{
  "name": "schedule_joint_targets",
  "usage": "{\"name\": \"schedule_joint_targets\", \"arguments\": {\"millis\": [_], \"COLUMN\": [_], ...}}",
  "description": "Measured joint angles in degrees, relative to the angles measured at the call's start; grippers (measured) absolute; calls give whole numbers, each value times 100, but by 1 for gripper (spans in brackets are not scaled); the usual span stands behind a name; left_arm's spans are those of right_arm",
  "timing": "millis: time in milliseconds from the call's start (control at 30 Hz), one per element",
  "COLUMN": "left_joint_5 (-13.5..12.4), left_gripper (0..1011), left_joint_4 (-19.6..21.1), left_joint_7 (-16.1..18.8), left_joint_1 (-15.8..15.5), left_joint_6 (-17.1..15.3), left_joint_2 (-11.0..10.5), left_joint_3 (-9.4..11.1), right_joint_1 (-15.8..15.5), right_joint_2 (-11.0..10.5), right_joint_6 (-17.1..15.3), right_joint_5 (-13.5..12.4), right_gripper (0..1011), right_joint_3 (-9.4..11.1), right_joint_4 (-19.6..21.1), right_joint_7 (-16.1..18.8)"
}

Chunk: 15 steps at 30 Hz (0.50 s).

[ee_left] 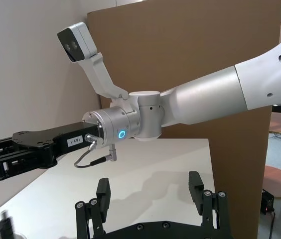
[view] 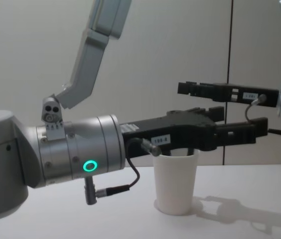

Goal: Place the pen into the pen holder.

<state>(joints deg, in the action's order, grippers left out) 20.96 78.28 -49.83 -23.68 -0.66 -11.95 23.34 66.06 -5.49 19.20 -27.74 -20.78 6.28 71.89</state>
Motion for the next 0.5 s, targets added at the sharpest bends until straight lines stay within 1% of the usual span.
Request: {"name": "schedule_joint_targets", "arguments": {"millis": [33,100,167,200,267,300,333,467,500], "left_joint_5": [0,0,0,0,0,0,0,0,0], "left_gripper": [1000,1000,999,1000,1000,1000,1000,1000,1000], "left_joint_4": [0,0,0,0,0,0,0,0,0], "left_joint_7": [0,0,0,0,0,0,0,0,0], "left_joint_1": [0,0,0,0,0,0,0,0,0], "left_joint_6": [0,0,0,0,0,0,0,0,0], "left_joint_2": [0,0,0,0,0,0,0,0,0], "left_joint_3": [0,0,0,0,0,0,0,0,0], "right_joint_1": [6,23,37,43,53,57,65,85,91], "right_joint_2": [4,16,22,23,26,27,27,28,28], "right_joint_6": [3,16,28,31,37,39,42,48,50], "right_joint_5": [7,32,55,62,76,84,94,125,134], "right_gripper": [512,595,657,657,755,755,813,921,934], "right_joint_3": [-1,-1,0,1,7,11,16,35,45], "right_joint_4": [-11,-40,-62,-69,-82,-88,-98,-120,-127], "right_joint_7": [-7,-29,-46,-51,-60,-64,-71,-81,-83]}}
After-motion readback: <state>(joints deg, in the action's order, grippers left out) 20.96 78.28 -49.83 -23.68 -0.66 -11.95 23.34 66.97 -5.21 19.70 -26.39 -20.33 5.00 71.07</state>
